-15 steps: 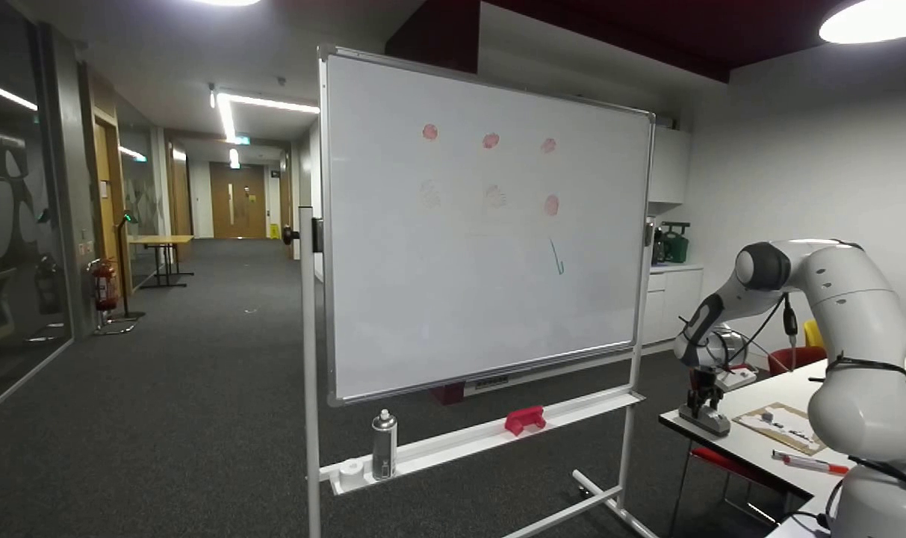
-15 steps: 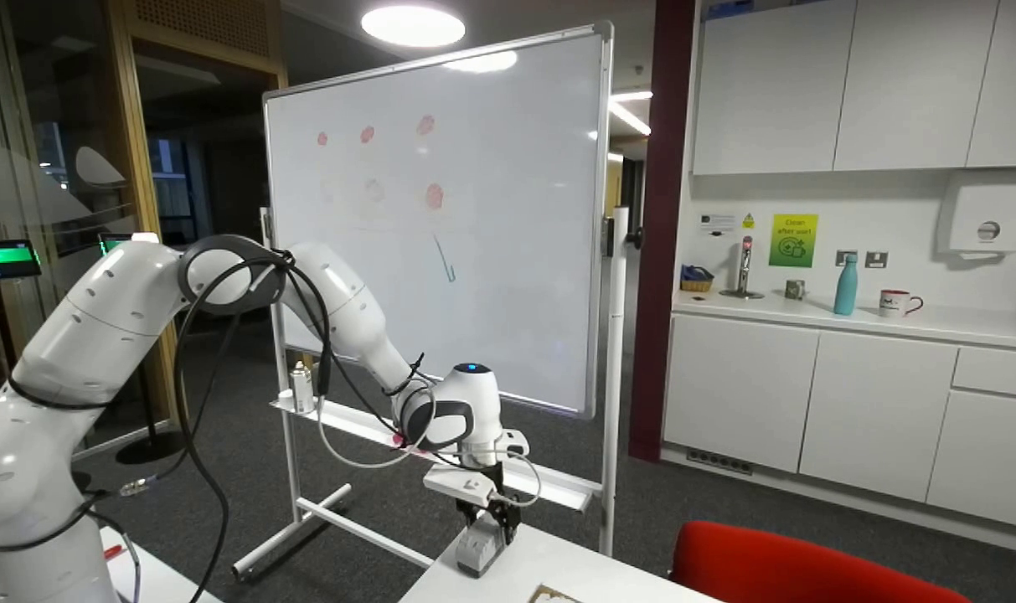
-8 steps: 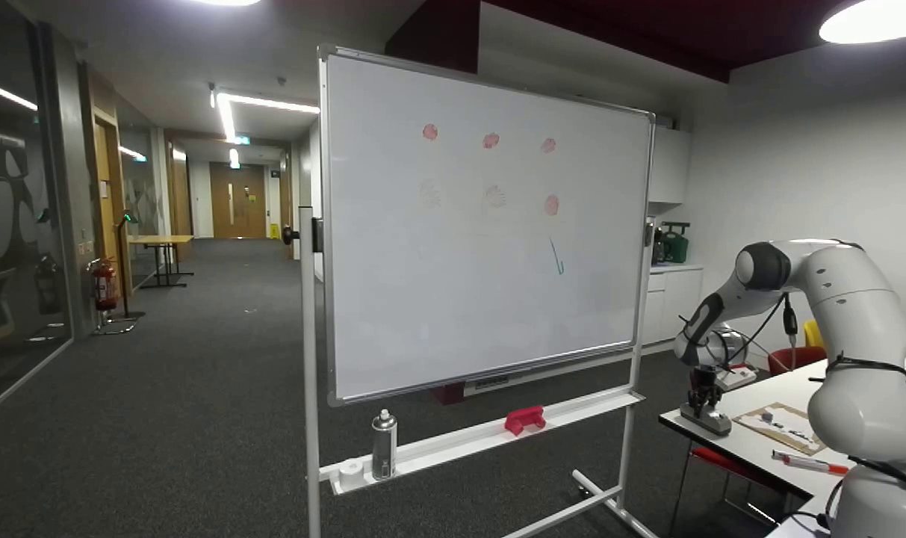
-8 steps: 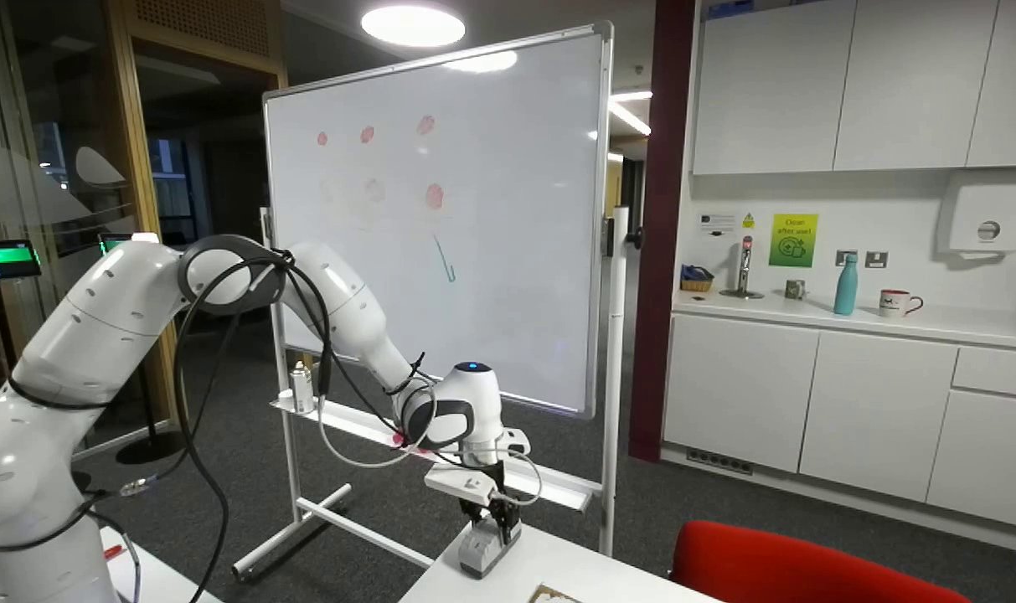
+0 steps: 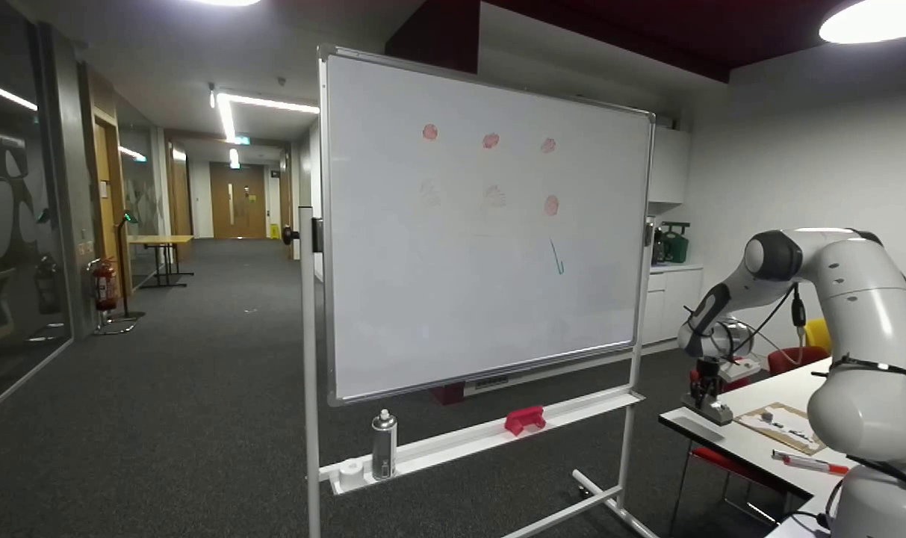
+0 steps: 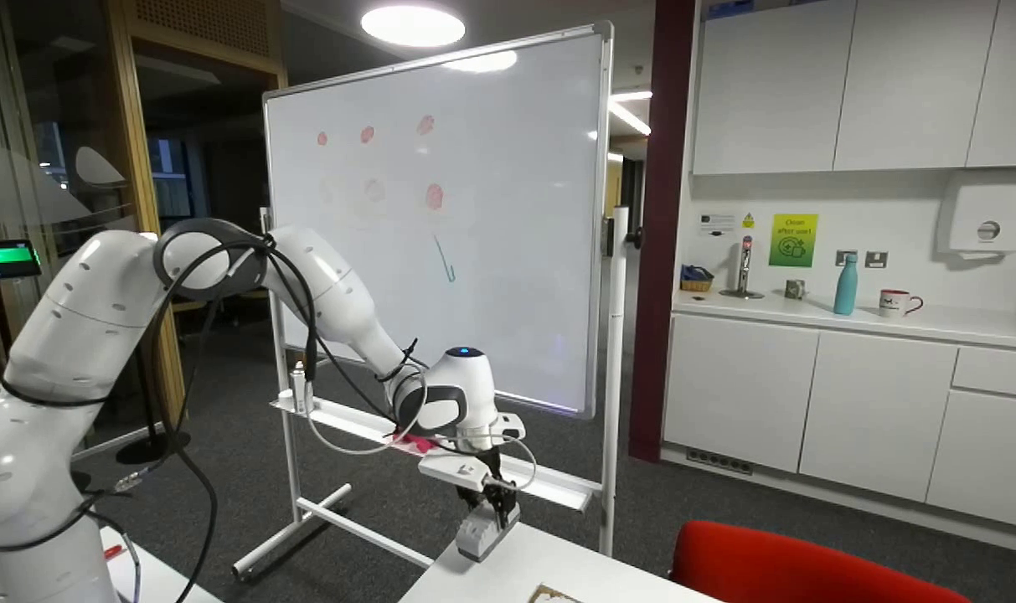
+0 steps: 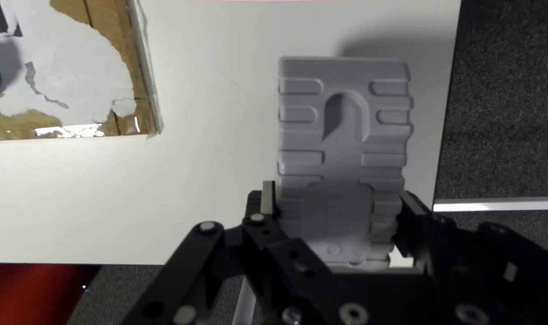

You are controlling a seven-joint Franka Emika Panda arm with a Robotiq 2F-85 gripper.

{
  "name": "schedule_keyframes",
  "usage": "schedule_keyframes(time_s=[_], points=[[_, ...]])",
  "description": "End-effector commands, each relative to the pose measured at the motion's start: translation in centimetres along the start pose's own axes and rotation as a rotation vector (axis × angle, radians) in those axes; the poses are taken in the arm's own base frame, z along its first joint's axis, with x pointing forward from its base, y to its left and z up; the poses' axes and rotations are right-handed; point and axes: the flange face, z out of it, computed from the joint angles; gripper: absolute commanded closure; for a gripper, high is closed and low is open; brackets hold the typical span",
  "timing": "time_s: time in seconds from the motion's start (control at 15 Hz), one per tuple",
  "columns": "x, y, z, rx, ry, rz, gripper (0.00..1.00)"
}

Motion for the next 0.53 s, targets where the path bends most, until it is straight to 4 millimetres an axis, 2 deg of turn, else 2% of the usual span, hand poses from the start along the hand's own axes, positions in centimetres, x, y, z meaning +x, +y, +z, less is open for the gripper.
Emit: schedule_keyframes(time_s=[0.0,0.2,0.47], points=[[-3.0,-2.3,-5.0,-0.018,0.105,-0.063,0.65],[-4.4,-4.9,-7.9,-0.054,0.181,-0.130,0.65],[-6.6,-9.4,-11.2,-0.087,0.256,-0.189,0.65]])
